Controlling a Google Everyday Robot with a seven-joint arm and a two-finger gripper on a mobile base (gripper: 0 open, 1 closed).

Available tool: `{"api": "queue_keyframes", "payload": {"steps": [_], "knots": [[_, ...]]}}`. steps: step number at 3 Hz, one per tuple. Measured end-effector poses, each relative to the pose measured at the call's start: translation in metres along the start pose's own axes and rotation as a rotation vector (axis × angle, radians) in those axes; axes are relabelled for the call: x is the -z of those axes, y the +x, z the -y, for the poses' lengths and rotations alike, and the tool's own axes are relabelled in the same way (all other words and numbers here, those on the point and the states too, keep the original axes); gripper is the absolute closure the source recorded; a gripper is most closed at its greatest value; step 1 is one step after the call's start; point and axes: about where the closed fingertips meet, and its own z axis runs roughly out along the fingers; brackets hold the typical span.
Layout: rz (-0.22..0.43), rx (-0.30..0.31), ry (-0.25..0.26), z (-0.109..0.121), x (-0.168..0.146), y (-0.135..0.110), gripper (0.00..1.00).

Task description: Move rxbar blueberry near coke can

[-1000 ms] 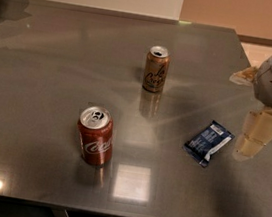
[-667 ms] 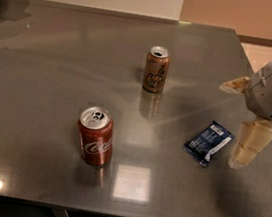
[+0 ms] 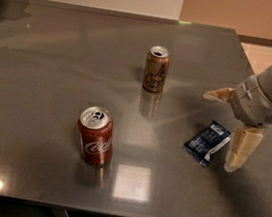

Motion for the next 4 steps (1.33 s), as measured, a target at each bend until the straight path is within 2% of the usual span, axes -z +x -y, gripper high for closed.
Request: {"api": "queue_keyframes", "payload": {"steps": [1,2,3,4], "knots": [[0.024,0.039,-0.057,0.002,-0.015,0.005,0.0],[0.03,0.055,-0.124,0.002,-0.024,0.008,0.0],[0.043,0.068,-0.167,0.001,-0.031,0.01,0.0],[0.051,0.09,-0.193,-0.001,-0.036,0.01,0.18]]}}
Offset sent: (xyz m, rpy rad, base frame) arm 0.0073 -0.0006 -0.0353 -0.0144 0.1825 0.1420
